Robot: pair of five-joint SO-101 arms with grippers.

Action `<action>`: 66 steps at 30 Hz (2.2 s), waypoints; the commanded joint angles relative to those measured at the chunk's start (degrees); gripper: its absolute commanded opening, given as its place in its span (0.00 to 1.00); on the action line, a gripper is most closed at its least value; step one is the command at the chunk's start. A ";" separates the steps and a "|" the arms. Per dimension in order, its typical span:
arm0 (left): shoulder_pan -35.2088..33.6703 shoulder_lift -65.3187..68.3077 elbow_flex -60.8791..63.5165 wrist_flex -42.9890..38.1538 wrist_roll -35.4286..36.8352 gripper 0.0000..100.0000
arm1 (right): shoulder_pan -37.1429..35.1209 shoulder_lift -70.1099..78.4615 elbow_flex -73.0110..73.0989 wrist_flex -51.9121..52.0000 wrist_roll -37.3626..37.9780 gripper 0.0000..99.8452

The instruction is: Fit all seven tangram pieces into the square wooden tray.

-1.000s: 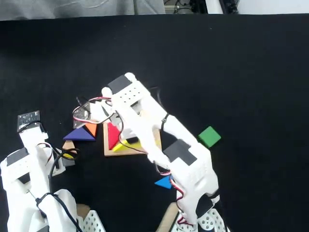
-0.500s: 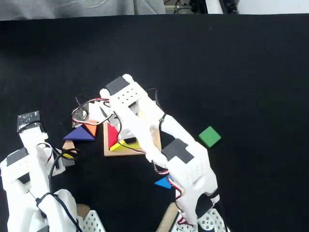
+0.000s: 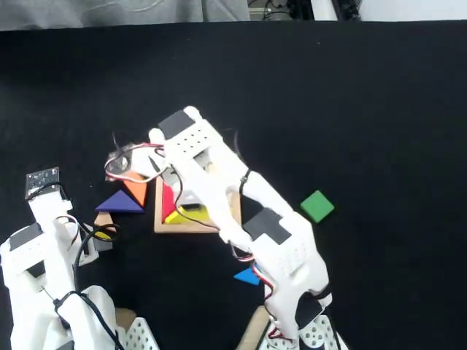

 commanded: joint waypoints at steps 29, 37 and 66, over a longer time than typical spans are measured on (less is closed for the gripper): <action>-0.48 -1.05 -0.22 -0.62 0.00 0.30 | 7.30 9.10 -12.53 -7.30 -15.38 0.01; -0.48 -1.05 -0.22 -0.62 0.00 0.30 | 7.56 9.45 -11.12 -1.41 -10.02 0.01; -0.48 -1.05 -0.22 -0.62 0.00 0.30 | 8.00 4.62 -1.45 -7.65 -15.91 0.01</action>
